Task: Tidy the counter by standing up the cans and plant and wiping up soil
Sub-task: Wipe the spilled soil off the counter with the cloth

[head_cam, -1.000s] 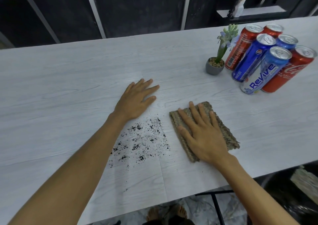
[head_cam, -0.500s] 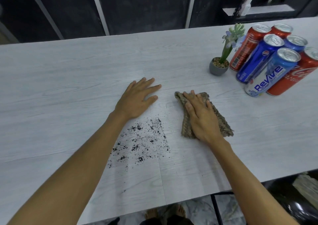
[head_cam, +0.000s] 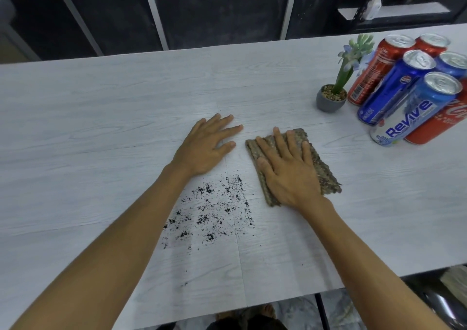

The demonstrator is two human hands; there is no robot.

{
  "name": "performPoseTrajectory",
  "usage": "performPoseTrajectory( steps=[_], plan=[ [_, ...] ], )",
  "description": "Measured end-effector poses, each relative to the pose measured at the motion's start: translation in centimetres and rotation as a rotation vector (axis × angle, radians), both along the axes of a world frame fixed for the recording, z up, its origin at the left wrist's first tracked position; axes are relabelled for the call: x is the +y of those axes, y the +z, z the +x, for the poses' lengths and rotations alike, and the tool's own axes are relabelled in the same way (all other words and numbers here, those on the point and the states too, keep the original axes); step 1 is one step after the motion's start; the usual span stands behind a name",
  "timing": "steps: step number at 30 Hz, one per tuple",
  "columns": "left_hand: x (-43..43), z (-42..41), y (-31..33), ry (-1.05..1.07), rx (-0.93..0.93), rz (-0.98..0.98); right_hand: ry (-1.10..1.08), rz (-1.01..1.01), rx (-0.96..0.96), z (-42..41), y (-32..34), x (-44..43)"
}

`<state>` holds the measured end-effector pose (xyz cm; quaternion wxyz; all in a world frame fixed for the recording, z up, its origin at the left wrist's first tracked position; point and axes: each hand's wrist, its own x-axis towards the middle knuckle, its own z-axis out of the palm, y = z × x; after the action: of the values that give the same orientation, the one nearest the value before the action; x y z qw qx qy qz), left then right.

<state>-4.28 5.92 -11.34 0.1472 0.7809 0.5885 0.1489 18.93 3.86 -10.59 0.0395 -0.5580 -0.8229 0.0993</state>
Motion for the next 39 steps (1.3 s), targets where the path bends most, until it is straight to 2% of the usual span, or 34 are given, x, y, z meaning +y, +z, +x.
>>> performPoseTrajectory(
  steps=[5, 10, 13, 16, 21, 26, 29, 31, 33, 35, 37, 39],
  plan=[
    [0.0, -0.1, -0.1, 0.000, -0.004, -0.003, 0.170, 0.022, -0.024, 0.8, -0.1, -2.7],
    [0.0, 0.0, 0.0, 0.008, -0.011, 0.005, -0.002, -0.006, -0.001, 1.4, 0.2, -0.8],
    [0.1, 0.0, 0.0, 0.007, -0.015, 0.004, 0.068, 0.005, -0.018, -0.5, 0.1, -2.8],
    [0.1, -0.1, -0.1, 0.005, -0.003, 0.010, 0.122, 0.011, -0.007, 1.2, 0.0, -4.8],
    [0.1, -0.1, -0.2, 0.002, -0.014, 0.017, -0.023, -0.001, -0.009, 2.9, 0.3, -3.6],
    [-0.1, -0.1, 0.0, 0.003, -0.023, 0.013, 0.098, -0.022, -0.003, 3.7, 0.5, -7.7],
    [-0.5, 0.0, 0.1, 0.012, -0.084, 0.000, 0.000, -0.013, 0.017, 5.8, 0.8, -7.4],
    [-1.0, -0.2, 0.5, 0.026, -0.170, -0.013, -0.029, -0.010, 0.048, 5.4, 0.8, -7.5],
    [-1.6, -0.8, 0.9, 0.044, -0.207, -0.007, 0.031, -0.017, 0.099, 4.6, 0.8, -8.8],
    [-2.2, -2.0, 1.2, 0.052, -0.160, 0.000, 0.078, -0.064, 0.238, 4.8, 1.0, -10.5],
    [-2.8, -3.3, 1.1, 0.046, -0.110, 0.011, 0.031, -0.152, 0.430, 5.7, 1.4, -11.4],
    [-4.1, -4.4, 0.7, 0.054, -0.095, 0.002, 0.034, -0.167, 0.464, 5.5, 1.5, -12.5]
  ],
)
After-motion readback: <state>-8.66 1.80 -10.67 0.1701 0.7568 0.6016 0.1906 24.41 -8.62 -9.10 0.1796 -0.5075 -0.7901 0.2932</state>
